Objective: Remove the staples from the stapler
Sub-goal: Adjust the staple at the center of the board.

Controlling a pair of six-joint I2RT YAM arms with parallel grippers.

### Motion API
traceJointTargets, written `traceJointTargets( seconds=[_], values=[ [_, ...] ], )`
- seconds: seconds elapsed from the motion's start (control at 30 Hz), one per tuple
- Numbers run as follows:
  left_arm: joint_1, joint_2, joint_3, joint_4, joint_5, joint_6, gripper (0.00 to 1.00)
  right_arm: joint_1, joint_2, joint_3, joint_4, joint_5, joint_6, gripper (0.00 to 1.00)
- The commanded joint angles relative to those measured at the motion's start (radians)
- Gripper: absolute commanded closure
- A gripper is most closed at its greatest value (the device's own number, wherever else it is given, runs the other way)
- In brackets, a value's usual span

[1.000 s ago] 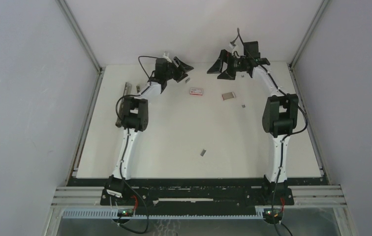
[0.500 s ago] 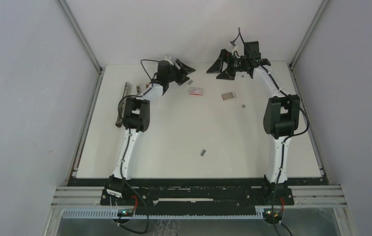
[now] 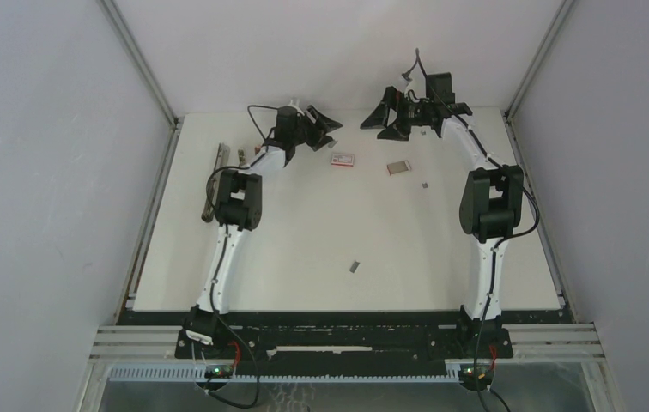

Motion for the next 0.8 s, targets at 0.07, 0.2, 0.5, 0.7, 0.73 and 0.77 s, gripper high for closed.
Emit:
traceJointTargets(
  seconds=[0.07,0.2,0.5,0.7,0.73,0.77],
  values=[
    [-0.023,-0.025,-0.011,-0.018,0.037,0.025,0.27,-0.008,-0.091,-0.026,0.031,-0.006,0.006,0.0],
    [-0.033,-0.03,-0.011,-0.008,0.059,0.038,0.28,-0.016,-0.113,-0.048,0.02,-0.003,-0.007,0.0],
    [-0.073,-0.056,-0.031,-0.011,0.122,0.091,0.32,-0.061,-0.17,-0.106,0.017,-0.002,-0.011,0.0],
    [-0.094,-0.054,-0.03,0.016,0.188,0.109,0.32,-0.079,-0.203,-0.146,0.001,-0.001,-0.031,0.0],
    [-0.094,-0.052,-0.029,0.024,0.2,0.109,0.32,-0.083,-0.208,-0.154,-0.003,-0.003,-0.034,0.0],
    [-0.096,-0.053,-0.026,0.028,0.209,0.112,0.32,-0.084,-0.211,-0.162,-0.005,-0.002,-0.036,0.0]
  ],
)
